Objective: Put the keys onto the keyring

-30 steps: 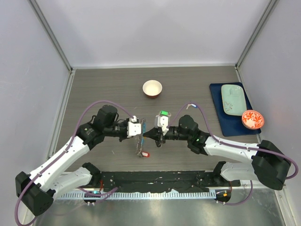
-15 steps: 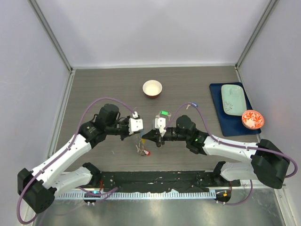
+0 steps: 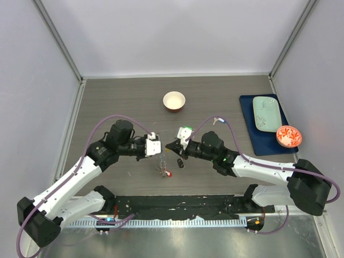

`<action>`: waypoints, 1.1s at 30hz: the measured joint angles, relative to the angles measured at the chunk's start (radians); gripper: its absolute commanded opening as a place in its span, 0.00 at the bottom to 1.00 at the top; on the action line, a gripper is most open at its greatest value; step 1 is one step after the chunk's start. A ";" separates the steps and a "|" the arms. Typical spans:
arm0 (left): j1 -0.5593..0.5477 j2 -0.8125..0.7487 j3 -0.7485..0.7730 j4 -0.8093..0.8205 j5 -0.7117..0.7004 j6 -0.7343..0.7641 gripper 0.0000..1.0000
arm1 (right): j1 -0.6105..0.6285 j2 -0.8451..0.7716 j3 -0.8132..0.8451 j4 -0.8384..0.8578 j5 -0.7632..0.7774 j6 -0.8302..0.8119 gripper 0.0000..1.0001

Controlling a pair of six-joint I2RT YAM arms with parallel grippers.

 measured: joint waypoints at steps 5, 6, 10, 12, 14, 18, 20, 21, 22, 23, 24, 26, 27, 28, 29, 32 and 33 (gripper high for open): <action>0.000 0.024 0.000 0.003 0.025 -0.019 0.00 | 0.000 0.000 0.000 0.005 0.016 0.015 0.01; 0.000 0.029 0.000 0.006 0.026 -0.027 0.00 | 0.000 0.000 0.000 0.006 0.019 0.018 0.01; 0.000 0.054 0.000 0.018 0.026 -0.069 0.00 | 0.000 0.001 0.000 0.007 0.026 0.029 0.01; 0.000 0.067 0.000 0.024 0.026 -0.087 0.00 | 0.000 0.003 0.000 0.008 0.027 0.033 0.01; 0.000 0.076 0.000 0.031 0.026 -0.109 0.00 | 0.001 0.011 0.000 0.009 0.028 0.035 0.01; -0.001 0.081 0.000 0.053 0.025 -0.151 0.00 | 0.008 0.032 0.000 0.010 0.032 0.035 0.01; -0.001 0.081 0.000 0.065 0.025 -0.172 0.00 | 0.016 0.045 0.001 0.009 0.037 0.035 0.01; -0.001 0.081 0.000 0.070 0.025 -0.181 0.00 | 0.019 0.049 0.001 0.009 0.039 0.035 0.01; -0.001 0.081 0.000 0.077 0.025 -0.190 0.00 | 0.023 0.052 0.001 0.009 0.041 0.034 0.01; -0.001 0.081 0.000 0.082 0.023 -0.204 0.00 | 0.026 0.053 0.001 0.009 0.044 0.034 0.01; -0.001 0.081 0.000 0.085 0.022 -0.211 0.00 | 0.028 0.053 0.001 0.008 0.047 0.034 0.01; -0.001 0.085 0.001 0.093 0.018 -0.233 0.00 | 0.034 0.053 0.003 0.009 0.057 0.030 0.01; -0.001 0.089 0.002 0.094 0.013 -0.244 0.00 | 0.037 0.053 0.003 0.009 0.064 0.028 0.01; -0.001 0.094 0.003 0.096 0.007 -0.260 0.00 | 0.039 0.053 0.003 0.009 0.071 0.026 0.01; -0.001 0.100 0.005 0.096 0.000 -0.271 0.00 | 0.042 0.053 0.004 0.009 0.078 0.024 0.01; -0.007 0.118 0.010 0.095 -0.027 -0.313 0.00 | 0.050 0.053 0.006 0.006 0.105 0.012 0.01; -0.008 0.125 0.013 0.095 -0.039 -0.325 0.00 | 0.052 0.053 0.007 0.006 0.113 0.008 0.01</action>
